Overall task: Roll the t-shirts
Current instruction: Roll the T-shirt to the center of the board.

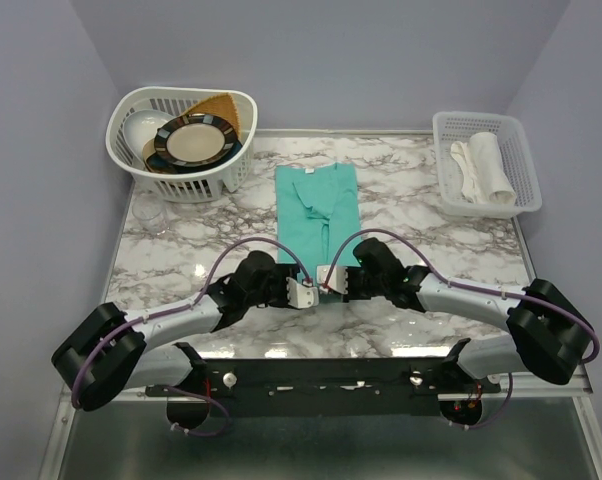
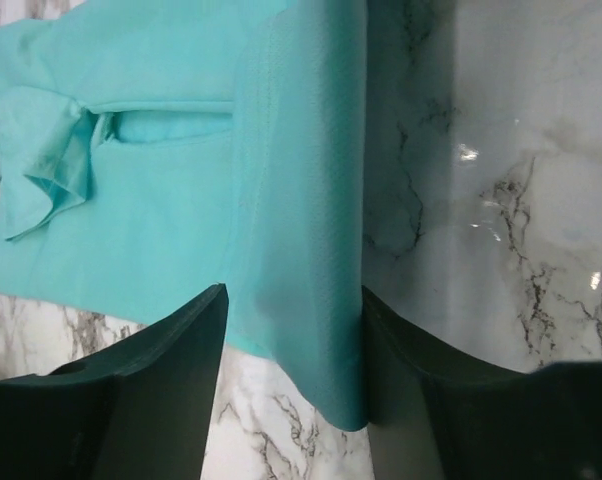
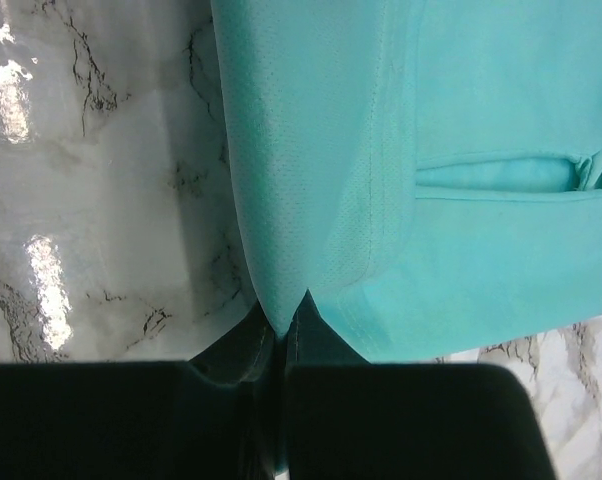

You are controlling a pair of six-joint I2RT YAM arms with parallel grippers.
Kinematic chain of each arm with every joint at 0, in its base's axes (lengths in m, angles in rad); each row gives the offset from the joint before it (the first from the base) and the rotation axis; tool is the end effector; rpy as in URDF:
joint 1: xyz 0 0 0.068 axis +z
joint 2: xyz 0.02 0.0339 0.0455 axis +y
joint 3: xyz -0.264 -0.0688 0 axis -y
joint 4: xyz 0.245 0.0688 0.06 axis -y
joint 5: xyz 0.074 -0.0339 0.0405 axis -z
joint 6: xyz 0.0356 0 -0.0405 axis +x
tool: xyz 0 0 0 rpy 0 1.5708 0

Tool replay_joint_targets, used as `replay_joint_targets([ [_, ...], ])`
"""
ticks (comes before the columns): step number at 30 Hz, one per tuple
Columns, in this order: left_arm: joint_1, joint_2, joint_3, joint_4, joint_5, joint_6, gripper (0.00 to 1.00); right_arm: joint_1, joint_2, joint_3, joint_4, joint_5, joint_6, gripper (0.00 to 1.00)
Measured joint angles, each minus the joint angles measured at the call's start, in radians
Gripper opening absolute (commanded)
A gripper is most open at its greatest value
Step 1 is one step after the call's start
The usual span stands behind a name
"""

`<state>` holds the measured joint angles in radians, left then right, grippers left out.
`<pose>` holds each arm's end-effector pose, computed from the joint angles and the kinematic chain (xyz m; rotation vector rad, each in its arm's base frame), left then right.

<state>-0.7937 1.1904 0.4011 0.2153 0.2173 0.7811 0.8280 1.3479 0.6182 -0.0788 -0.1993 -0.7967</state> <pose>0.1547 -0.1683 0.1679 1.6024 1.4171 -0.2402 0.1703 0.1959 0.1736 -1.7866 1.5620 0.2519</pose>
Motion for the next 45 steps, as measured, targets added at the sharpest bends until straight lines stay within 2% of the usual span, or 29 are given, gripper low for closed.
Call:
replay_joint_targets([
  [1, -0.004, 0.006, 0.002, -0.003, 0.006, 0.014, 0.53, 0.000, 0.000, 0.000, 0.000, -0.001, 0.003, 0.09],
  [3, -0.008, 0.019, 0.011, -0.026, 0.018, 0.036, 0.41, -0.001, 0.000, 0.000, 0.000, -0.001, 0.010, 0.09],
  [4, -0.010, 0.030, 0.020, -0.039, 0.024, 0.046, 0.33, -0.001, 0.000, 0.000, 0.000, -0.001, 0.011, 0.09],
  [5, -0.010, 0.042, 0.032, -0.054, 0.032, 0.054, 0.19, -0.003, 0.000, 0.000, 0.000, -0.002, 0.011, 0.09],
  [8, -0.005, 0.076, 0.085, -0.135, 0.050, 0.067, 0.03, -0.021, 0.000, 0.000, -0.027, -0.005, 0.018, 0.08],
  [9, -0.002, 0.091, 0.113, -0.179, 0.058, 0.063, 0.00, -0.027, 0.000, 0.000, -0.032, -0.005, 0.019, 0.08],
  [17, 0.059, 0.148, 0.316, -0.500, 0.224, 0.005, 0.00, -0.096, -0.007, 0.056, -0.125, -0.081, 0.032, 0.07],
  [26, 0.225, 0.301, 0.537, -0.756, 0.486, -0.105, 0.00, -0.187, 0.025, 0.220, -0.423, -0.314, -0.116, 0.06],
  [35, 0.320, 0.565, 0.721, -1.016, 0.673, -0.079, 0.00, -0.263, 0.243, 0.410, -0.654, -0.472, -0.242, 0.06],
  [45, 0.414, 0.772, 0.885, -1.179, 0.762, -0.062, 0.00, -0.348, 0.562, 0.695, -0.906, -0.586, -0.350, 0.07],
])
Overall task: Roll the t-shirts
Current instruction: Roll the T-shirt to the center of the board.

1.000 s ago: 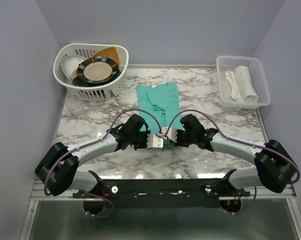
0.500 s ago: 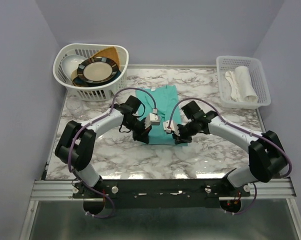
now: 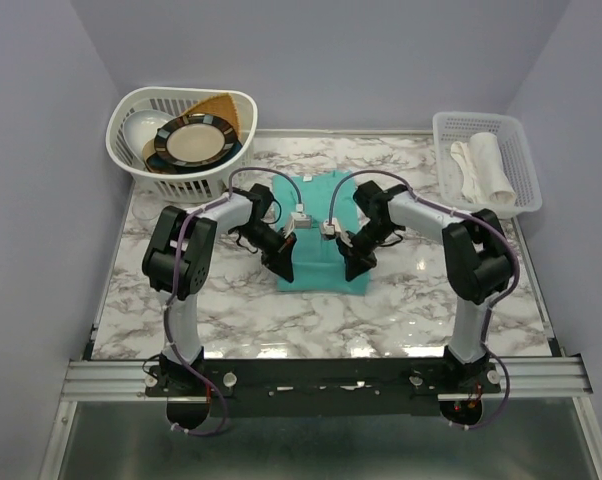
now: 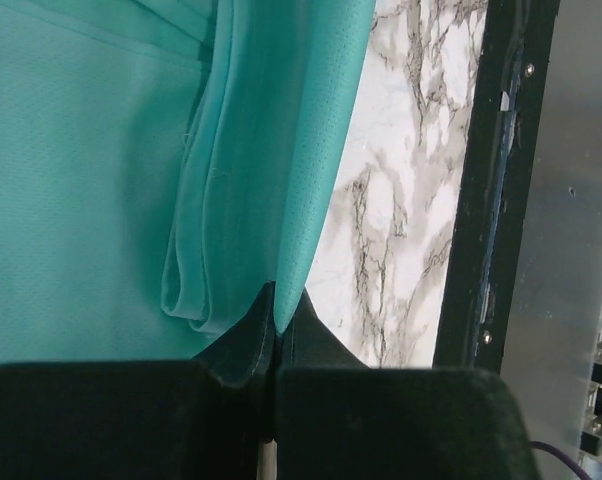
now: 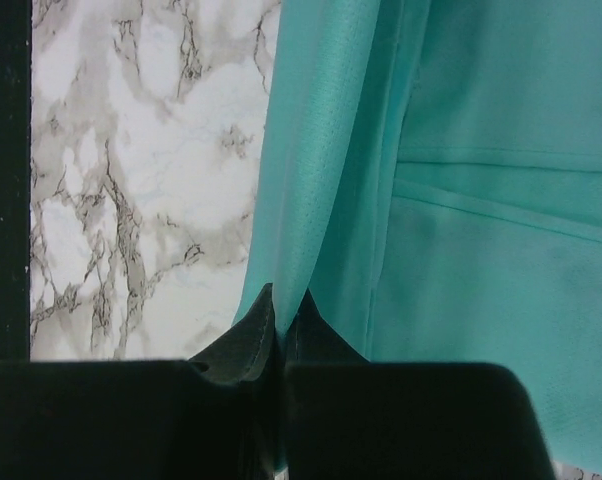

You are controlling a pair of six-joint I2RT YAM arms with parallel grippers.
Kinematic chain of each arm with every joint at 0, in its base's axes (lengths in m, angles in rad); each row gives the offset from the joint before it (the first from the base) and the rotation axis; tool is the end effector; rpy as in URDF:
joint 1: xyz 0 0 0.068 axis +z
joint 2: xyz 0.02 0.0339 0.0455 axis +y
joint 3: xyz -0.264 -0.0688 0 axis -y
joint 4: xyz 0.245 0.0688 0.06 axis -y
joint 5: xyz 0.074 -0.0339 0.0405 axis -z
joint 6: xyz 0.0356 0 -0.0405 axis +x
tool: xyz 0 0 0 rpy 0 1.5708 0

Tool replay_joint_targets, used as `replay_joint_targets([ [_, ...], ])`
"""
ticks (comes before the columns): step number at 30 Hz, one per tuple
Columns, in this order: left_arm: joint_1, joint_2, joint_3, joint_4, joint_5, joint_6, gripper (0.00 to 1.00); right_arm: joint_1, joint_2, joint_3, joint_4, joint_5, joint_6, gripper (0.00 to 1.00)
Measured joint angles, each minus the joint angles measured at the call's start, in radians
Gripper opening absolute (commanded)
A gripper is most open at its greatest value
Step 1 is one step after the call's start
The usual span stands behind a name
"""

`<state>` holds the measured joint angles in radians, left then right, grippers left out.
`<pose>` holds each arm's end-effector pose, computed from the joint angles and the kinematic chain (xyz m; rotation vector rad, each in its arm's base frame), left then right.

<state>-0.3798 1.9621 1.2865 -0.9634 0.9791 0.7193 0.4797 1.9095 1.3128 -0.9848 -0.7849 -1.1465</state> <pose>0.3076 -0.1546 0.1575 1.3615 2.3165 -1.4263 0.2927 0.1806 0.1753 -1.9566 1.8594 1.0605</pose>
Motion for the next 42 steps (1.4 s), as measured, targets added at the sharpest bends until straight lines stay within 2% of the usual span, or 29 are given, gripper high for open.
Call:
replay_joint_targets([
  [15, 0.040, 0.191, 0.170, -0.116, -0.002, -0.011, 0.00, -0.028, 0.325, 0.361, -0.286, -0.022, -0.093, 0.08],
  [20, 0.055, 0.202, 0.172, -0.111, -0.008, -0.043, 0.18, -0.033, 0.440, 0.510, -0.356, -0.029, -0.061, 0.09],
  [24, 0.070, 0.180, 0.145, -0.058, -0.028, -0.105, 0.38, -0.034, 0.466, 0.548, -0.375, -0.031, -0.028, 0.09],
  [30, 0.104, -0.117, -0.026, 0.133, -0.193, -0.204, 0.48, -0.037, 0.535, 0.650, -0.420, -0.030, 0.093, 0.10],
  [35, 0.079, -0.427, -0.159, 0.283, -0.302, -0.182, 0.56, -0.037, 0.560, 0.684, -0.437, -0.028, 0.164, 0.10],
  [36, 0.055, -0.480, -0.201, 0.317, -0.325, -0.159, 0.64, -0.037, 0.565, 0.691, -0.441, -0.027, 0.179, 0.10],
  [39, -0.064, -0.644, -0.394, 0.454, -0.427, -0.084, 0.80, -0.037, 0.580, 0.712, -0.451, -0.025, 0.209, 0.11],
  [40, -0.137, -0.720, -0.506, 0.558, -0.475, -0.044, 0.81, -0.037, 0.589, 0.725, -0.459, -0.023, 0.227, 0.11],
  [42, -0.225, -0.815, -0.664, 0.667, -0.524, -0.002, 0.81, -0.037, 0.600, 0.740, -0.466, -0.023, 0.249, 0.11],
])
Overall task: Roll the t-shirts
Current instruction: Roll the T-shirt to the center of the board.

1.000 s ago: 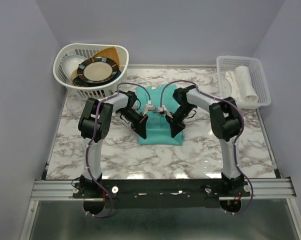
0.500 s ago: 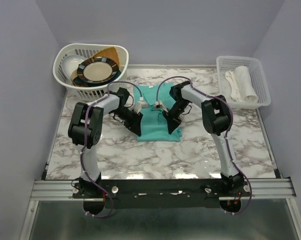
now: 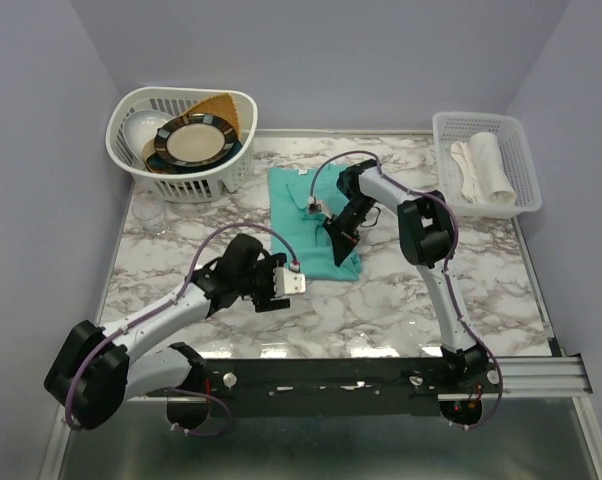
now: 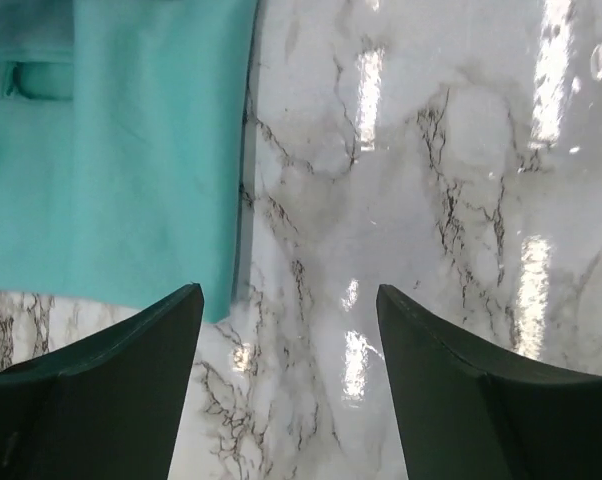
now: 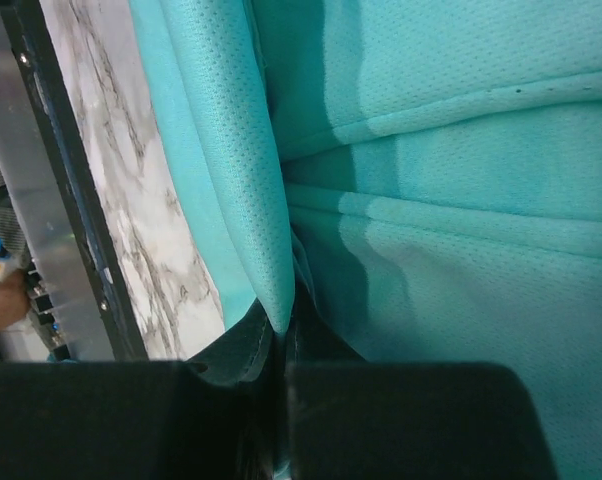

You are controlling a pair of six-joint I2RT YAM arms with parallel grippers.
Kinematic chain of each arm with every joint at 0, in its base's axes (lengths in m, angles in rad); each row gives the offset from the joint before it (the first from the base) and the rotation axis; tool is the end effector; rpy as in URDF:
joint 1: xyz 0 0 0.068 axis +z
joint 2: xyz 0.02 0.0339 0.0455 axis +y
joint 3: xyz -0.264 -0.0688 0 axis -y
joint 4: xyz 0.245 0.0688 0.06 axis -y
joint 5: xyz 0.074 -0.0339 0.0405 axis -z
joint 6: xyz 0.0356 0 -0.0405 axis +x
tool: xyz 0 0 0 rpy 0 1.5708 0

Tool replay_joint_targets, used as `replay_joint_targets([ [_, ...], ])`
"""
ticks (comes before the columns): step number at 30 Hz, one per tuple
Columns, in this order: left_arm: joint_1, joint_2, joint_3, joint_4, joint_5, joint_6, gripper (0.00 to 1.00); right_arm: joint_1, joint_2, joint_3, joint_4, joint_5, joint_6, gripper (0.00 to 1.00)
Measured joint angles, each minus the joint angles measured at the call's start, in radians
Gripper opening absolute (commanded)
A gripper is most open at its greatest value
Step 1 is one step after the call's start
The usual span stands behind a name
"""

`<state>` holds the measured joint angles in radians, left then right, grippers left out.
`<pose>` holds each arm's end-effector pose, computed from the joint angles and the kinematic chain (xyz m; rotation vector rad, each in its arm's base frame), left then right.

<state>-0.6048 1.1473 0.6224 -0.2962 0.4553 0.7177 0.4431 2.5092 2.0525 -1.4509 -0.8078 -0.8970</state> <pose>0.1768 -0.1413 0.2058 1.5972 1.7071 -0.4868 0.3925 0.2148 0.1223 1.5451 -2.2705 -1.2454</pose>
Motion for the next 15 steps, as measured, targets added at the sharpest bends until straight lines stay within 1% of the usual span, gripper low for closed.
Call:
replay_joint_targets([
  [2, -0.049, -0.064, -0.154, 0.142, -0.063, 0.059, 0.82, 0.000, 0.003, 0.004, -0.002, 0.001, 0.016, 0.11],
  [6, -0.089, -0.053, -0.294, 0.377, -0.170, 0.125, 0.81, 0.000, 0.004, 0.005, -0.002, 0.002, 0.028, 0.11],
  [7, -0.103, -0.034, -0.320, 0.462, -0.200, 0.151, 0.80, 0.000, 0.004, 0.005, -0.002, 0.002, 0.030, 0.11],
  [11, -0.130, 0.052, -0.339, 0.637, -0.266, 0.204, 0.76, 0.000, 0.004, 0.005, -0.001, 0.002, 0.034, 0.11],
  [12, -0.131, 0.073, -0.339, 0.669, -0.277, 0.216, 0.73, 0.000, 0.004, 0.005, -0.001, 0.002, 0.034, 0.11],
  [14, -0.135, 0.116, -0.337, 0.723, -0.296, 0.243, 0.69, 0.000, 0.005, 0.006, -0.001, 0.003, 0.035, 0.11],
  [15, -0.135, 0.134, -0.336, 0.740, -0.301, 0.257, 0.65, 0.000, 0.005, 0.006, -0.002, 0.003, 0.037, 0.11],
])
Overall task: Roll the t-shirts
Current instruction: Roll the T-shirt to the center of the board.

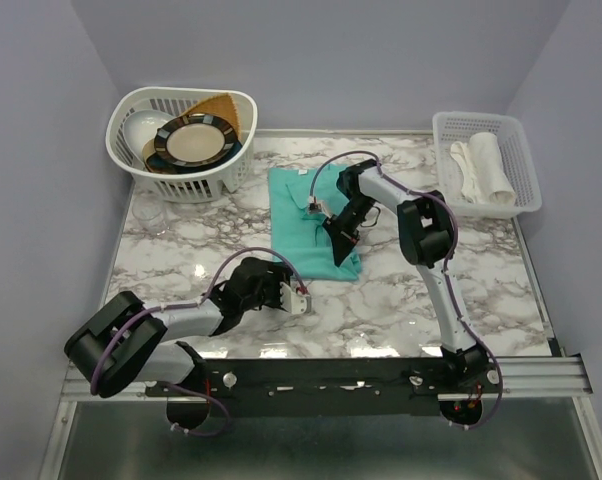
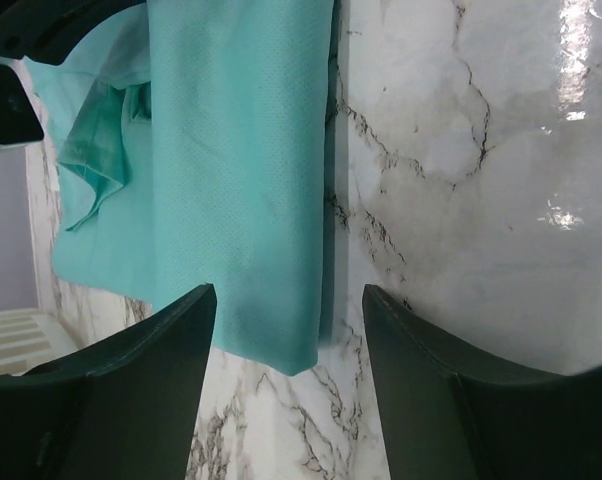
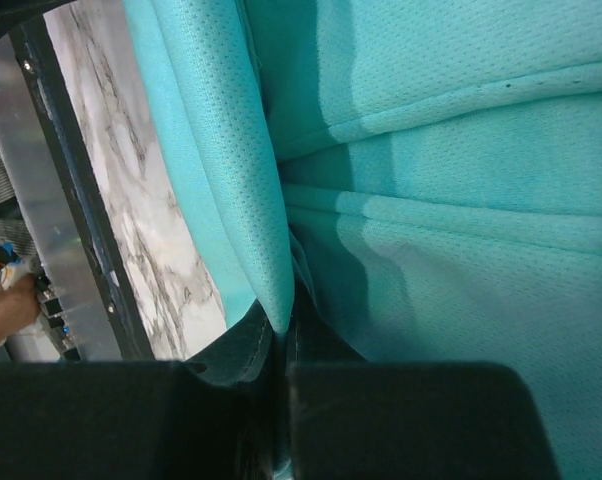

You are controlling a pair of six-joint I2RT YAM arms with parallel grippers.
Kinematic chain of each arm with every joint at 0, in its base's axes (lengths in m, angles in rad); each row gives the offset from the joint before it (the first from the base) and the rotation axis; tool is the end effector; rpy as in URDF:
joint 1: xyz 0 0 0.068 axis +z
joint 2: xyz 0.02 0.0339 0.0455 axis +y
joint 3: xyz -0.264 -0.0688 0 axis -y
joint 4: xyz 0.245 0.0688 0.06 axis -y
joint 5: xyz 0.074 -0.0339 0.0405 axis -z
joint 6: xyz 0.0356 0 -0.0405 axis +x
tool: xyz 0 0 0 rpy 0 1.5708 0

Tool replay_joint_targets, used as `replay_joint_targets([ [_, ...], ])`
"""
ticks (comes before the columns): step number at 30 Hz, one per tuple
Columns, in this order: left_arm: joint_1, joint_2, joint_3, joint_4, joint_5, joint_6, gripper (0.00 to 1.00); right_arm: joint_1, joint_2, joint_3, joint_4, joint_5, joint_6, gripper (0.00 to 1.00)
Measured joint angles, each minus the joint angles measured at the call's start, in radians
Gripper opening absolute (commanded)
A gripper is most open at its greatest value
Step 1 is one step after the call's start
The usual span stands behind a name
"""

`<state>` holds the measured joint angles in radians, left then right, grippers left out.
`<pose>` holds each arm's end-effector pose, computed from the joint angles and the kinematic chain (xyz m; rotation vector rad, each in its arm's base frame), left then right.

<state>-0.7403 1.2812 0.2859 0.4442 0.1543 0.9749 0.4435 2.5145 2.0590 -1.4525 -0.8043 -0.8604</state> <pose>0.1597 -0.1533 0.1365 1.6576 1.3132 -0.0239 0.3932 0.2152 0.1214 1.4979 -2.2880 -1.2311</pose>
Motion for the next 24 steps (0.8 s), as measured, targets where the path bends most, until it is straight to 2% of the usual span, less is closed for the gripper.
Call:
replay_joint_targets([
  [5, -0.002, 0.045, 0.010, 0.019, 0.005, 0.064, 0.50, 0.000, 0.003, 0.004, -0.001, 0.000, 0.009, 0.12],
  [10, -0.002, 0.102, 0.092, -0.087, 0.015, 0.096, 0.29, 0.001, 0.005, 0.005, -0.002, 0.001, 0.015, 0.15],
  [12, -0.002, 0.136, 0.137, -0.122, 0.014, 0.095, 0.13, 0.001, 0.005, 0.006, -0.002, 0.001, 0.016, 0.26],
  [15, -0.002, 0.167, 0.193, -0.188, 0.014, 0.082, 0.02, 0.001, 0.005, 0.007, -0.009, 0.000, 0.022, 0.40],
  [19, 0.006, 0.169, 0.259, -0.301, 0.034, 0.056, 0.00, -0.004, -0.015, -0.008, -0.019, -0.008, 0.015, 0.48],
  [20, 0.015, 0.169, 0.282, -0.336, 0.049, 0.047, 0.00, -0.011, -0.029, -0.022, -0.011, -0.008, 0.014, 0.52],
  [24, 0.048, 0.169, 0.378, -0.464, 0.134, 0.004, 0.00, -0.079, -0.146, -0.147, 0.050, 0.004, 0.006, 0.55],
])
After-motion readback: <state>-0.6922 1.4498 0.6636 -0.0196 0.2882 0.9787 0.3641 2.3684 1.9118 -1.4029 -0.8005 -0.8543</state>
